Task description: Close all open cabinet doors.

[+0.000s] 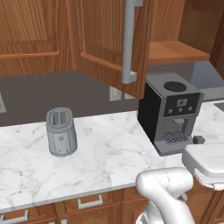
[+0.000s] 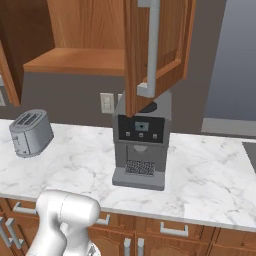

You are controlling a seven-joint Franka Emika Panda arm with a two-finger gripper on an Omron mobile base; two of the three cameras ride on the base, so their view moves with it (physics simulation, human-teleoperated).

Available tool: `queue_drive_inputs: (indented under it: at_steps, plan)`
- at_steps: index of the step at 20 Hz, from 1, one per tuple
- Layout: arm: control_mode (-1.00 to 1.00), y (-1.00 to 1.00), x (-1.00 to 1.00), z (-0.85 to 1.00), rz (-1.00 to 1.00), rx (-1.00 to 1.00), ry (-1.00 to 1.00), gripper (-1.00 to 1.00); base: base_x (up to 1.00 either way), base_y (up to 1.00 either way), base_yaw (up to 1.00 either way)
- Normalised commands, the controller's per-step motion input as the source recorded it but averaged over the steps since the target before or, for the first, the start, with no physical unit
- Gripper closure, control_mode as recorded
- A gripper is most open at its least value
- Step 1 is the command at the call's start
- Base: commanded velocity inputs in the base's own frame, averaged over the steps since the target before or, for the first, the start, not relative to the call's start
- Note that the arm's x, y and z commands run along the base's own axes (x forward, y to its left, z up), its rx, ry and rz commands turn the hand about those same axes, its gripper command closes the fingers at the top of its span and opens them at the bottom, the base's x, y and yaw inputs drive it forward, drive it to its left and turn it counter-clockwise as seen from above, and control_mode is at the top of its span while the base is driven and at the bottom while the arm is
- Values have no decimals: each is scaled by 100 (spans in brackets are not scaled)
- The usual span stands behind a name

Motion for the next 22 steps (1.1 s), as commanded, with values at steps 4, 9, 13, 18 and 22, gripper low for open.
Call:
queue_drive_inputs:
  at_steps: [4,9,13,18,22]
  plan:
    - [-100,47,4,15,-4,0,-2,-100,0,0,0]
    - [-100,56,29,5,-4,0,-1,-100,0,0,0]
    - [-100,39,54,8,-3,0,-9,-100,0,0,0]
    - [-100,33,61,5,-4,0,-10,-100,0,0,0]
    - [-100,30,58,0,-4,0,-6,-100,0,0,0]
